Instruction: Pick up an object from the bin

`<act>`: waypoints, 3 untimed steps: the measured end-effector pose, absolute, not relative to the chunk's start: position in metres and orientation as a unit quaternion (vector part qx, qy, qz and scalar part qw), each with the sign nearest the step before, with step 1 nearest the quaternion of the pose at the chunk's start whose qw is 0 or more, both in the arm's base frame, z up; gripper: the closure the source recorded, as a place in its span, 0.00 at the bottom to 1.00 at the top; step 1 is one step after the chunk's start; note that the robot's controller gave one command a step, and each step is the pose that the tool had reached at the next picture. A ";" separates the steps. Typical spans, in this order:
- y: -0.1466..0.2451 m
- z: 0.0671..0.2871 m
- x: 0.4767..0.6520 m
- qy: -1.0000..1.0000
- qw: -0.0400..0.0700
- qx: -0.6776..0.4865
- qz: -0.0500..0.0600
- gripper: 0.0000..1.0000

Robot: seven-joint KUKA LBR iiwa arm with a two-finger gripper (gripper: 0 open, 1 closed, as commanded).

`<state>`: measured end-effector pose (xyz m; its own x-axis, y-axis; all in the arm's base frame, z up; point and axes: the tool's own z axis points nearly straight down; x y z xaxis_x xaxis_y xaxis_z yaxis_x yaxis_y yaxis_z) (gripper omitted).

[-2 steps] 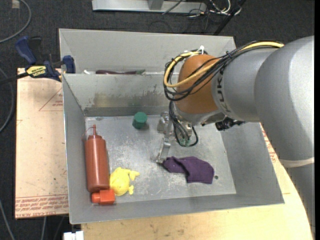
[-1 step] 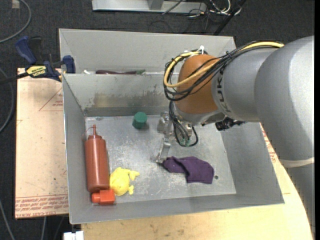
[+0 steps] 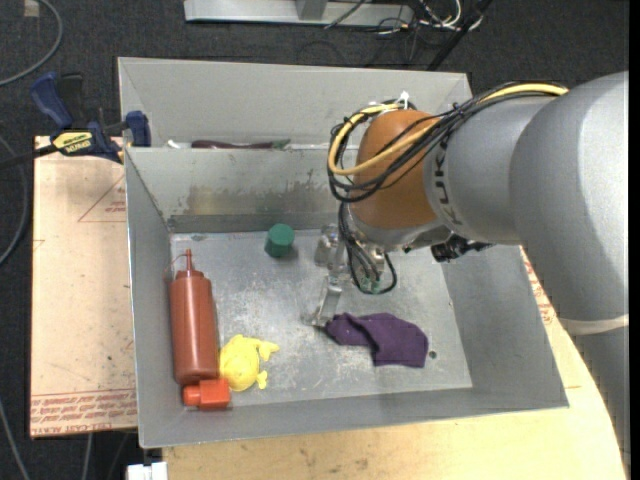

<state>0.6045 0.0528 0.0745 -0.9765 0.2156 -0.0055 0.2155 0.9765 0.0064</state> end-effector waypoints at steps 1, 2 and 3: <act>0.013 0.073 0.581 0.998 0.002 0.067 0.002 0.00; -0.025 0.076 0.580 0.999 0.003 0.051 0.004 0.00; -0.055 0.071 0.572 0.997 0.003 0.083 0.002 0.00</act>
Offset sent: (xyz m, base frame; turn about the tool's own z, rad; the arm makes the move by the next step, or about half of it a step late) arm -0.0280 -0.1000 0.0028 -0.1081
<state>0.5719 -0.0549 0.0713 -0.9862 0.1655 -0.0049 0.1654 0.9862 0.0048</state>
